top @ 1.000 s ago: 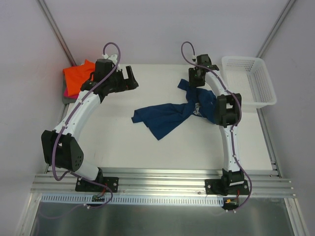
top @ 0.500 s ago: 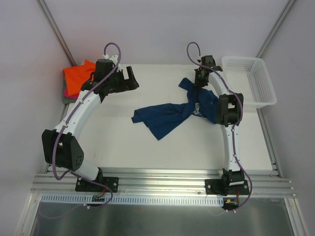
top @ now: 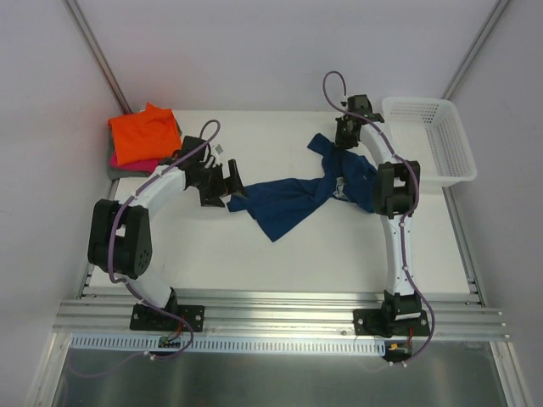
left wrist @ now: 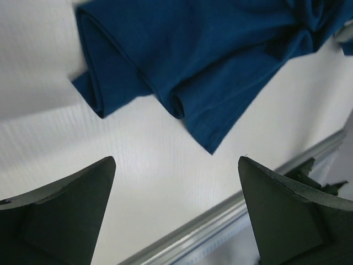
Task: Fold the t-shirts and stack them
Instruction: Flatten out the tshirt
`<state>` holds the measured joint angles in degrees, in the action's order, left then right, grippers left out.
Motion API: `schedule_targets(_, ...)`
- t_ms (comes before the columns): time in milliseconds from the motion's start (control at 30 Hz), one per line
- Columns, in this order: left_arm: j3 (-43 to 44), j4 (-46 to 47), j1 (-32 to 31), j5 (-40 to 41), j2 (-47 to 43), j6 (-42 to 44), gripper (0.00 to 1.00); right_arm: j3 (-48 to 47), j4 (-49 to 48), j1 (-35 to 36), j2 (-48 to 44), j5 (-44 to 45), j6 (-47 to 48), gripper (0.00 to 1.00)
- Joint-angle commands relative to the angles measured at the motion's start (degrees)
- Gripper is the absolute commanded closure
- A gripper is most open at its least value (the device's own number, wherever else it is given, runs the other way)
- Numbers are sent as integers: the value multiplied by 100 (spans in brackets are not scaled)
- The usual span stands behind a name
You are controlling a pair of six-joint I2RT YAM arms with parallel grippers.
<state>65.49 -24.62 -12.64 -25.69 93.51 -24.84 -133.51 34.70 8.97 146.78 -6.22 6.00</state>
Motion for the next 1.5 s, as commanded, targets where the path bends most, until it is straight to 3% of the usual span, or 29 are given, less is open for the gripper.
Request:
schedule_targets(0, 279, -392, 8, -1201, 43, 40, 5, -237, -209, -18, -651, -195, -134, 99)
schedule_targets(167, 474, -1141, -124, -1474, 238, 217, 7, -184, -156, -71, -616, -151, -125, 100)
schedule_targets(433, -159, -1150, -572, -1315, 0, 58, 1, -386, -183, -106, -475, -222, -152, 99)
schedule_targets(700, -775, -738, -1125, -1649, 255, -205, 1, -360, -104, -159, -457, -345, -169, 99)
schedule_targets(867, -573, -474, -1460, -1878, 676, -354, 11, -333, -112, -115, -571, -398, -143, 99)
schedule_targets(1167, 674, -210, -1600, -2186, 2100, -723, 18, -236, -95, -71, -756, -450, -152, 100)
schedule_targets(1300, 921, -78, -1723, -2212, 2460, -812, 26, -210, -95, -62, -783, -485, -161, 99)
schedule_targets(1400, 965, 62, -1803, -2265, 2549, -900, 44, -201, -69, -71, -800, -486, -169, 100)
schedule_targets(1433, 983, 71, -1820, -2273, 2575, -917, 59, -201, -77, -80, -800, -486, -178, 100)
schedule_targets(1467, 983, 115, -1838, -2326, 2593, -978, 63, -201, -77, -71, -800, -486, -178, 99)
